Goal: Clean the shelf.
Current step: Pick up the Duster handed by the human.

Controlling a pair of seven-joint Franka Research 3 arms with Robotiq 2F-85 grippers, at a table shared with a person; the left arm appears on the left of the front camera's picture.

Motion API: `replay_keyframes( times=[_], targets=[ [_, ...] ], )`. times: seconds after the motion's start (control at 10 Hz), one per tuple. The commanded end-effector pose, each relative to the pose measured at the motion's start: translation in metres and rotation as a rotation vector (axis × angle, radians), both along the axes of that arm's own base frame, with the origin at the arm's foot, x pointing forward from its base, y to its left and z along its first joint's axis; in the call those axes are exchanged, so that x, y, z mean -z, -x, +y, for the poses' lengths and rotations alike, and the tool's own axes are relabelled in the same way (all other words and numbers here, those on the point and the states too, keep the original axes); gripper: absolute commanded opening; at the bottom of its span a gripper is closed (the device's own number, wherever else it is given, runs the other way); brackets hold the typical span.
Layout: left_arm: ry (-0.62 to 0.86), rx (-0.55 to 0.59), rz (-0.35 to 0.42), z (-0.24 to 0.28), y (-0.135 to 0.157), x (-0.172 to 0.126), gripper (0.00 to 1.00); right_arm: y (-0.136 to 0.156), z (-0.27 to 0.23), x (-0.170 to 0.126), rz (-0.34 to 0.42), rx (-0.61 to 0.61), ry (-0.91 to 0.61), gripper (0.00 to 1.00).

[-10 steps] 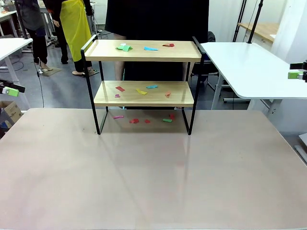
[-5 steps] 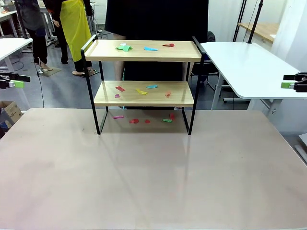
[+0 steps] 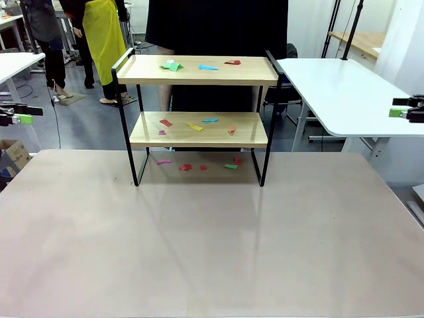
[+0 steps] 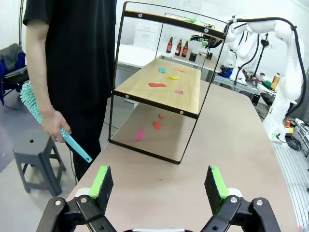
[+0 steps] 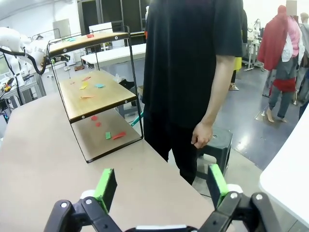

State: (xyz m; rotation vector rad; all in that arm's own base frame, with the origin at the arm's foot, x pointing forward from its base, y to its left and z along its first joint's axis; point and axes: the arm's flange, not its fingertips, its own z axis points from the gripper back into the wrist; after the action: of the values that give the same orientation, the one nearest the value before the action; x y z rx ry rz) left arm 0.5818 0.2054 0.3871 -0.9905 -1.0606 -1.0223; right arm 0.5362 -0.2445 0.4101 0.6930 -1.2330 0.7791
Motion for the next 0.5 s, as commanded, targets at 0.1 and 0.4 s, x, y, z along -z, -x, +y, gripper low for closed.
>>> replay_keyframes(
  times=[0.1, 0.4],
  targets=[
    [0.04, 0.012, -0.061, 0.0019, -0.0071, 0.0018, 1.0, 0.0002, -0.0002, 0.0006, -0.035, 0.017, 0.026, 1.0],
    [0.059, 0.009, -0.071, 0.0024, -0.0082, 0.0064, 1.0, -0.0011, -0.001, 0.001, -0.027, 0.021, 0.027, 1.0]
  ],
)
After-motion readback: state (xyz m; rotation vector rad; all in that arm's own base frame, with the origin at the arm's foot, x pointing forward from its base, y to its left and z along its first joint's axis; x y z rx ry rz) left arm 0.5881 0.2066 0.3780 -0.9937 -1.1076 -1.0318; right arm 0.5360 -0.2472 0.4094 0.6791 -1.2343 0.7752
